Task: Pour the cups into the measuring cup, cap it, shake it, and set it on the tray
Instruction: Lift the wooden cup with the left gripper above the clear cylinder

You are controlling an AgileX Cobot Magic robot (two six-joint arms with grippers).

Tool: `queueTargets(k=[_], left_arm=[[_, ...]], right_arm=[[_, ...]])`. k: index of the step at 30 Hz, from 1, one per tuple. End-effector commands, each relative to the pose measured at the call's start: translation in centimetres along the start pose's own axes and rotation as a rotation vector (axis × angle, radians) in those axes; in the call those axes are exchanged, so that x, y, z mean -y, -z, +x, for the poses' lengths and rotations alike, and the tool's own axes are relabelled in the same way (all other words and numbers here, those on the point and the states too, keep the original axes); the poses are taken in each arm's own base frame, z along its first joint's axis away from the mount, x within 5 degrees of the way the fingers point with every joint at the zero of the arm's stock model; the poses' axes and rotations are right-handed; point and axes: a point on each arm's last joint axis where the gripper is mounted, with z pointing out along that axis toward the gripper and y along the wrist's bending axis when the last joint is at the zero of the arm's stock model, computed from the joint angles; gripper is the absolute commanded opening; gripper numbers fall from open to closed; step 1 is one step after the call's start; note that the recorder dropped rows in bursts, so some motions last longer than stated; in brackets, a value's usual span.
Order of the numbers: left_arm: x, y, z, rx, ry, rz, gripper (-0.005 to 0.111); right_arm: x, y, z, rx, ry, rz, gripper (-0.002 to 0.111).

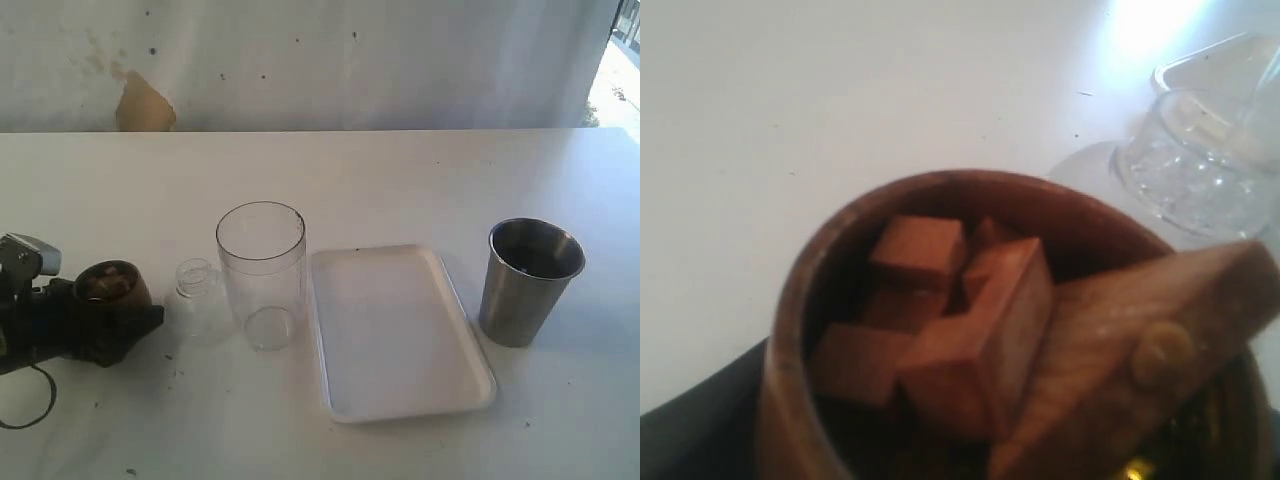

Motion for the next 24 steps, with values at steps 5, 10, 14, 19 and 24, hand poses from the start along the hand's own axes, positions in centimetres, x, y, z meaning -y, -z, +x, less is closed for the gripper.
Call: queueTargets(k=[5,10,14,19,24], left_arm=[[0.3,0.2,-1.6,0.144,0.0,0.027,0.0],[0.2,0.5,-3.9,0.21,-0.008,0.027,0.0],[0.3,0.3,-5.1,0.224,-0.005,0.087,0.0],[0.0,-0.5,-6.6,0.225,0.303,0.173,0.0],[0.9,-1.4,-9.3,0.23,0.22,0.282,0.0]], right_arm=[[0.0,0.0,0.1,0.008,0.0,0.008,0.0],[0.0,0.0,0.1,0.008,0.0,0.008,0.0],[0.0,0.0,0.1,0.008,0.0,0.008,0.0],[0.0,0.0,0.1,0.008,0.0,0.008,0.0],[0.0,0.0,0.1,0.008,0.0,0.008,0.0]])
